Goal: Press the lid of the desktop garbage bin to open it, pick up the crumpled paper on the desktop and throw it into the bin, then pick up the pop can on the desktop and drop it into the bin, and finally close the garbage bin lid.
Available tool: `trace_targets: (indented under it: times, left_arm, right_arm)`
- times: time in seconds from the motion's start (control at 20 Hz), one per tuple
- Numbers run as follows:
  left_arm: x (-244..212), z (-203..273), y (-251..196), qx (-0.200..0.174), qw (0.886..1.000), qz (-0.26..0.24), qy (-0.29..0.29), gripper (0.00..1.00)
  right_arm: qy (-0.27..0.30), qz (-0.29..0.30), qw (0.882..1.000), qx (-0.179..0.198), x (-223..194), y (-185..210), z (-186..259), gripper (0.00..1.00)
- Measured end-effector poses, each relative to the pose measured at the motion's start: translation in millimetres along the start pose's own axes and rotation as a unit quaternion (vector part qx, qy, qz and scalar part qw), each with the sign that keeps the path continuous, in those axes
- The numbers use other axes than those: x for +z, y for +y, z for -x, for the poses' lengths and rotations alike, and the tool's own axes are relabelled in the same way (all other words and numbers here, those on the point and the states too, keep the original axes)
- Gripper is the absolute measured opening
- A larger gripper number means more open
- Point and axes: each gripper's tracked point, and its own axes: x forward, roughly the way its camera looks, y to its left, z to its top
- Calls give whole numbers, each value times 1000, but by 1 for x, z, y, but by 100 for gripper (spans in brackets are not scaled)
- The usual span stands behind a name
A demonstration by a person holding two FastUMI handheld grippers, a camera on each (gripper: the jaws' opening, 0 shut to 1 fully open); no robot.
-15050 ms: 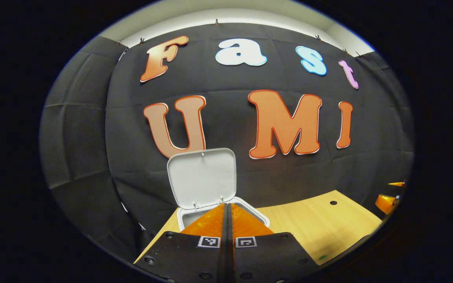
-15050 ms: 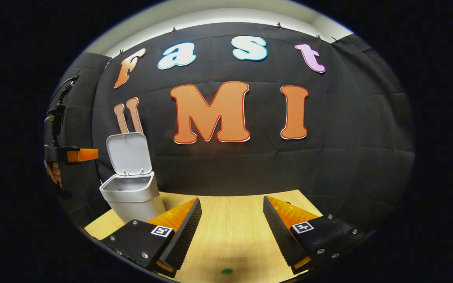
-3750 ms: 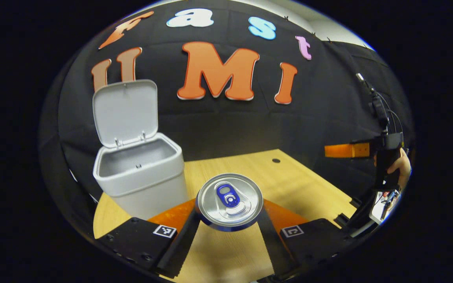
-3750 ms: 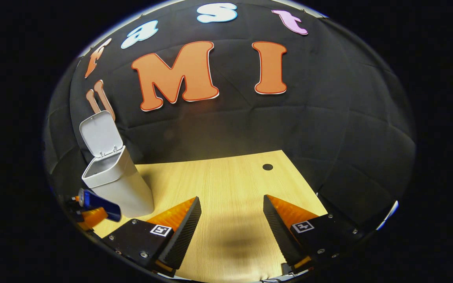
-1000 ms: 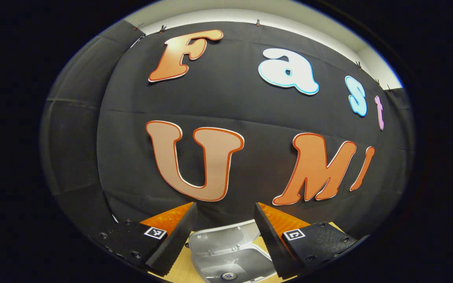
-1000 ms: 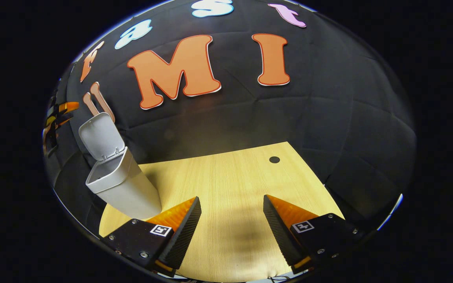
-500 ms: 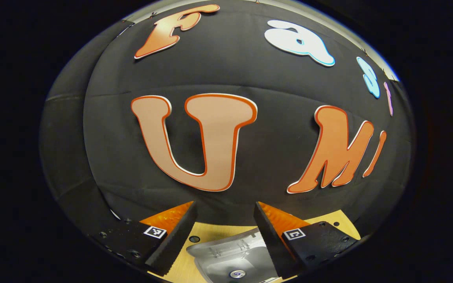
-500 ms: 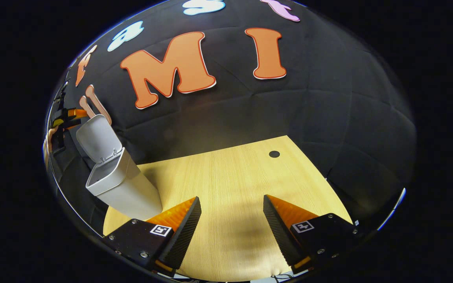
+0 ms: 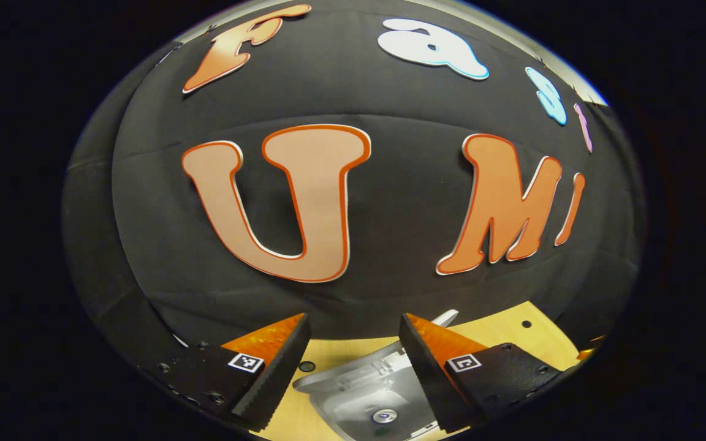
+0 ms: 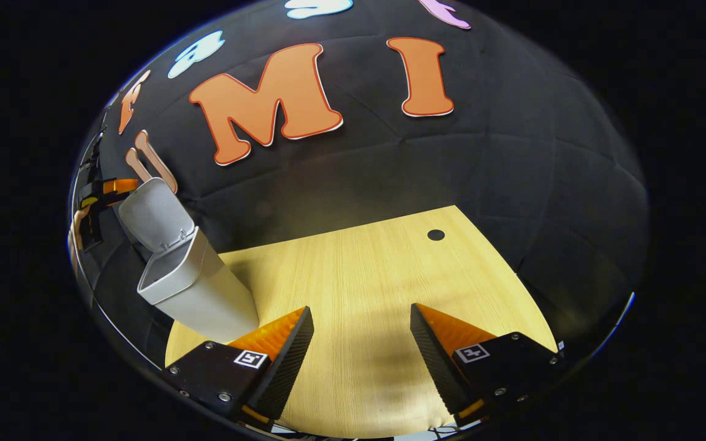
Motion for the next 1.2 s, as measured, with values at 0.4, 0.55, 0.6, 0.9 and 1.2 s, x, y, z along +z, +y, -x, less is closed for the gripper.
trace_targets:
  times: [0.4, 0.55, 0.6, 0.9, 1.2]
  left_arm:
    - [-66, 25, -13, -40, 997, 29, 64, 93]
    - [-106, 27, -24, -57, 991, 76, 95, 94]
    - [-122, 29, -24, -55, 989, 80, 108, 95]
    - [-187, 39, -43, -75, 986, 32, 142, 94]
    - [-218, 47, -50, -65, 983, -36, 167, 95]
  right_arm:
    - [9, 0, 1000, 16, -5, 1, 6, 95]
    - [13, 5, 1000, 21, -8, 1, 7, 95]
    - [16, 5, 1000, 24, -10, 1, 6, 95]
    - [33, 6, 999, 34, -19, 4, 6, 95]
    - [40, 7, 998, 43, -26, 8, 8, 95]
